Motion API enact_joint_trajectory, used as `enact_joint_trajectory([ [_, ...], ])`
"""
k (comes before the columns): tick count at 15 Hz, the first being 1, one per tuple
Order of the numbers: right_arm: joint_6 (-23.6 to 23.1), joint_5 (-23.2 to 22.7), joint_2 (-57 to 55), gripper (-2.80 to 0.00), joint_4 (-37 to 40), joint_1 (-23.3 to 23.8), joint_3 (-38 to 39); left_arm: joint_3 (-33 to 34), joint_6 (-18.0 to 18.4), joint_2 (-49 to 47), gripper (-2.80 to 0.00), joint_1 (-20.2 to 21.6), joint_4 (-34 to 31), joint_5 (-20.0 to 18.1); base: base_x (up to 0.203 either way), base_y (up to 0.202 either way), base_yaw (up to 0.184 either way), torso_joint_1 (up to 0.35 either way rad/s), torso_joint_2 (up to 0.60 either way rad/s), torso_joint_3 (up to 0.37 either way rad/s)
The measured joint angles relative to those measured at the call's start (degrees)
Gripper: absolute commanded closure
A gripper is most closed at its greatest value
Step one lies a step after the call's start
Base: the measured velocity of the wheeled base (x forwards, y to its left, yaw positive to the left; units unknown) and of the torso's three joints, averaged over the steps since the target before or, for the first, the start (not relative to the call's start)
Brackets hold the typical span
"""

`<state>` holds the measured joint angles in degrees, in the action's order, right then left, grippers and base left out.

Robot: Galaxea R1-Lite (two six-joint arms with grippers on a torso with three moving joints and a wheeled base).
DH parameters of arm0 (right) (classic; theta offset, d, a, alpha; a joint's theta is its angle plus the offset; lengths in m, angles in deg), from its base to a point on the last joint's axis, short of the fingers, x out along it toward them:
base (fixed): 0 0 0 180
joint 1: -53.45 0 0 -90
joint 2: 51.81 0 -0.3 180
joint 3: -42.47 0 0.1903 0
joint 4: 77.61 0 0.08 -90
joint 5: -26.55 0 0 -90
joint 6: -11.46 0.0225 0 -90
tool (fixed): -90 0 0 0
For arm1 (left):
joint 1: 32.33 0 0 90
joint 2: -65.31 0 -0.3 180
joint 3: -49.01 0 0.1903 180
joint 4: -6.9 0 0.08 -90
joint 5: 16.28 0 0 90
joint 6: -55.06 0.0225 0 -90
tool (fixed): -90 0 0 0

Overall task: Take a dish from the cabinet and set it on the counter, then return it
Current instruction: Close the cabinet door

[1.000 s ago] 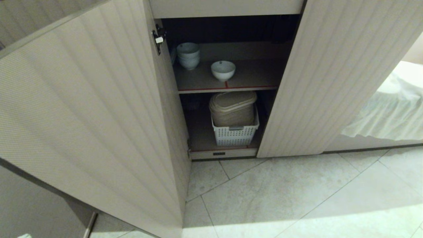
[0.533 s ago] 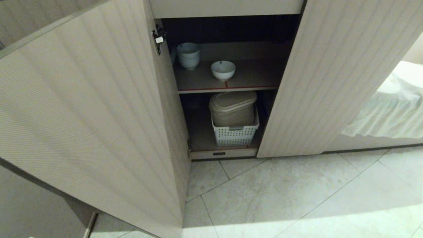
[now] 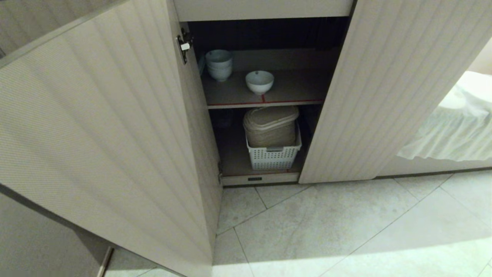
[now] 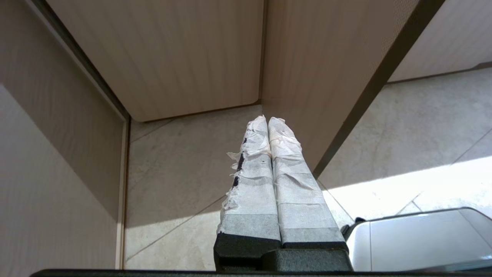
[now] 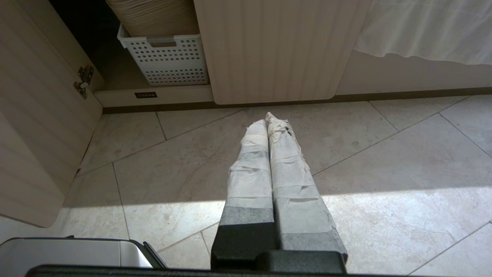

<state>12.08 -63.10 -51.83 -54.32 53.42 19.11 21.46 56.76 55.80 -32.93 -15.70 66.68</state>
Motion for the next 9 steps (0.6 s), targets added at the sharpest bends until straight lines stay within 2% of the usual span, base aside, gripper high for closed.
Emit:
enact_joint_trajectory([
  [4, 0.0, 0.0, 0.0, 0.00, 0.0, 0.0, 0.0, 1.5, -2.0, 2.2, 0.00, 0.0, -0.9, 0.6, 0.000, 0.000, 0.000, 0.000, 0.00, 0.000],
  [9, 0.0, 0.0, 0.0, 0.00, 0.0, 0.0, 0.0, 1.8, -4.9, 5.1, 0.00, 0.3, -2.1, 3.0, 0.000, 0.000, 0.000, 0.000, 0.00, 0.000],
])
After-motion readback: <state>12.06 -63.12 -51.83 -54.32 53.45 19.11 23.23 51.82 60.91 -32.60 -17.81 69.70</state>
